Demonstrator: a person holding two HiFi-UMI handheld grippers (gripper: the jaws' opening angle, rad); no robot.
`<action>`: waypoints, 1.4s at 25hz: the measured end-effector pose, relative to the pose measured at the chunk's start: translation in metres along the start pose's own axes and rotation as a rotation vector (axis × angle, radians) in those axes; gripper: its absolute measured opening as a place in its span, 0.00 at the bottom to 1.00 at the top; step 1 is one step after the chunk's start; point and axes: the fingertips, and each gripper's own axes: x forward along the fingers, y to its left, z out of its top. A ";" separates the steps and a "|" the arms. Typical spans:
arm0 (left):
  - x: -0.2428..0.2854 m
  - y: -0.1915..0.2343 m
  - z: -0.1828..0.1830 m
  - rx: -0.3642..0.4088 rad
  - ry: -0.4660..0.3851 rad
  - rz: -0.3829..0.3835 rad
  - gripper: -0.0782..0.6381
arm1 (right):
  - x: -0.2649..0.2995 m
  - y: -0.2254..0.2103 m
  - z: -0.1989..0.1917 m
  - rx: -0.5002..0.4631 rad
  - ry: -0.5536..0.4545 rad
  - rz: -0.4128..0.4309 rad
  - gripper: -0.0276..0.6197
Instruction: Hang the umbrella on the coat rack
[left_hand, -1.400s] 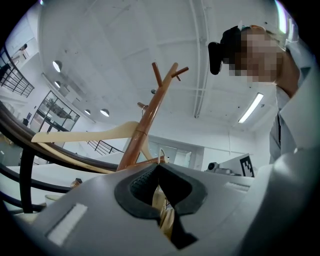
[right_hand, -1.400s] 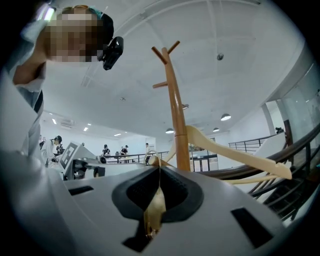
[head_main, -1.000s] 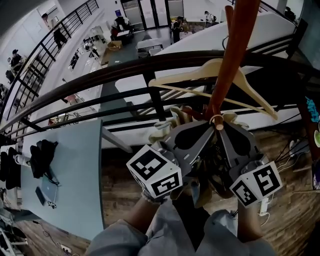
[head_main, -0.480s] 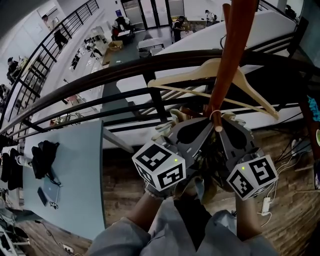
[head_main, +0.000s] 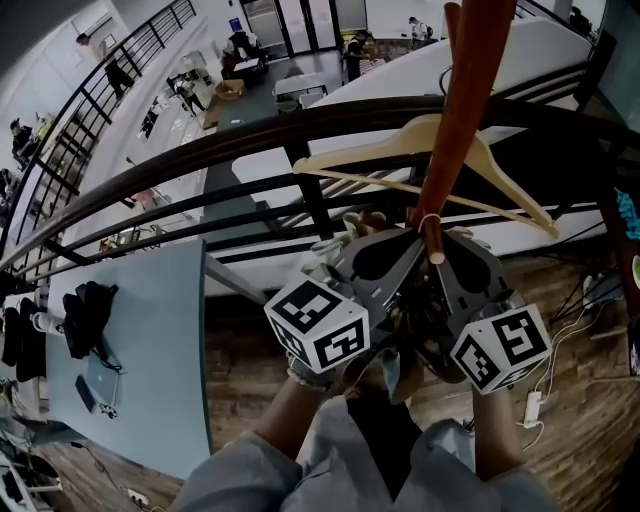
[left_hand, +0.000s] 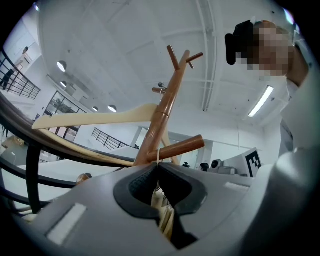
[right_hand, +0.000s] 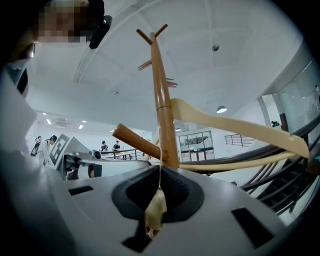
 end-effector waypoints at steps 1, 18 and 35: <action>0.000 0.000 0.000 0.006 0.000 0.001 0.12 | 0.000 0.000 -0.001 -0.004 0.000 0.003 0.05; -0.020 0.002 0.002 0.021 -0.010 0.028 0.13 | -0.003 0.011 0.001 -0.027 -0.015 0.021 0.16; -0.047 -0.037 0.019 0.110 -0.032 0.080 0.12 | -0.059 0.009 0.012 -0.099 -0.039 -0.070 0.14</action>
